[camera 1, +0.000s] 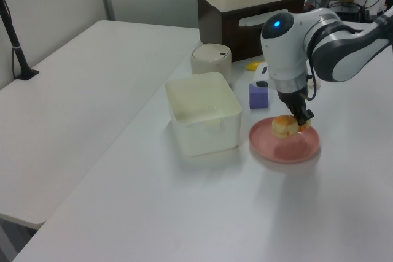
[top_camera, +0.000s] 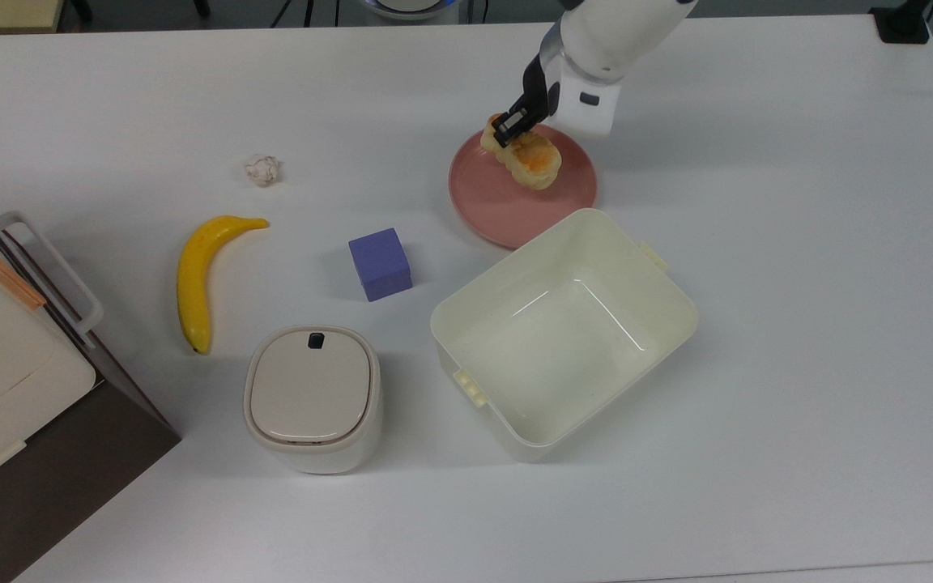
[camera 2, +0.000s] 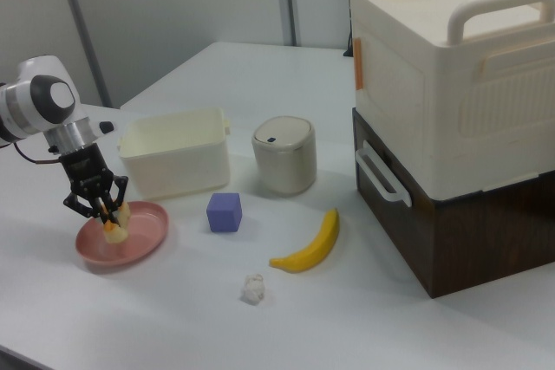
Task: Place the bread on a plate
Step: 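Carry the bread roll over the pink plate and lower it, then open the gripper to release the bread onto the plate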
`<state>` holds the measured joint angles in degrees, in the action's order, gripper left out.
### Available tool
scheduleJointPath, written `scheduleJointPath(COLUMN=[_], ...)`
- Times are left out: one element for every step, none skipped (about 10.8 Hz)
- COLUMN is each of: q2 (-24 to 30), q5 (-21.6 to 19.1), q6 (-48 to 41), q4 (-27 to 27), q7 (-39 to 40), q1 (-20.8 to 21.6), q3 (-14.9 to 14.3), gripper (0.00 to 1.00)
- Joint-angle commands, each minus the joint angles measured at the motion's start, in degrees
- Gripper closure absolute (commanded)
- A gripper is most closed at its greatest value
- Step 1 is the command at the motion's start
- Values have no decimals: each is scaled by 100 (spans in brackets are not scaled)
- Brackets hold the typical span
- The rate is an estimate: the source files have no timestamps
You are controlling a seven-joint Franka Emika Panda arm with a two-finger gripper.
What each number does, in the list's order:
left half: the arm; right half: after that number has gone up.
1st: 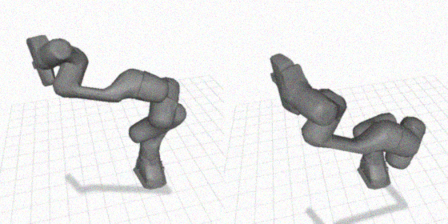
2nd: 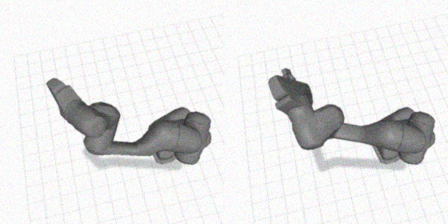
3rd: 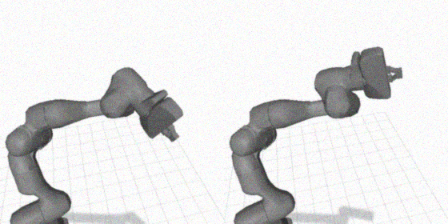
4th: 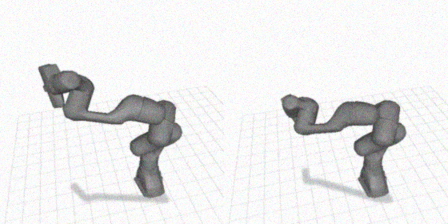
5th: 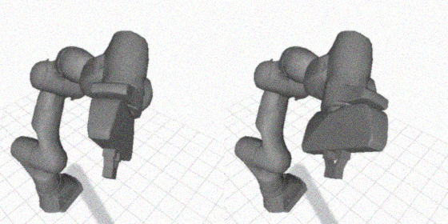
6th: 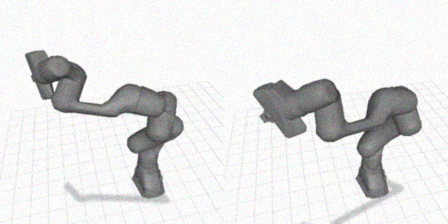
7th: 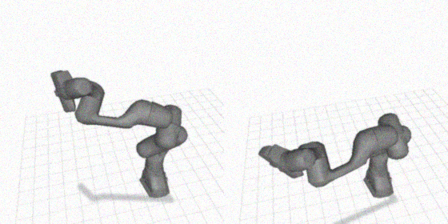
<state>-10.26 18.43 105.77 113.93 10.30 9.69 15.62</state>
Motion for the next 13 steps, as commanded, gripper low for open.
scheduleJointPath(q2=[-55,-55,-55,-55,-64,-64,-55,-55,-12,76,164,286,514], q5=[-163,-181,-182,-173,-173,-173,-147,-138,-173,-182,-199,-269,-296], q6=[-118,-100,-91,-91,-91,-91,-83,-39,22,23,23,23,32], q4=[-266,-301,-319,-319,-319,-310,-319,-371,-450,-538,-643,-774,-793], q7=[-37,-37,-54,-54,-54,-72,-194,-230,-239,-239,-239,-221,-169], q1=[-142,-169,-169,-178,-222,-283,-344,-554,-756,-1054,-1327,-1634,-1976], q3=[-42,-42,-42,-42,-42,-50,-59,-68,-68,-68,-68,-77,-77], gripper=[3,0,0,0,0,0,0,0,0,0,0,0,0])
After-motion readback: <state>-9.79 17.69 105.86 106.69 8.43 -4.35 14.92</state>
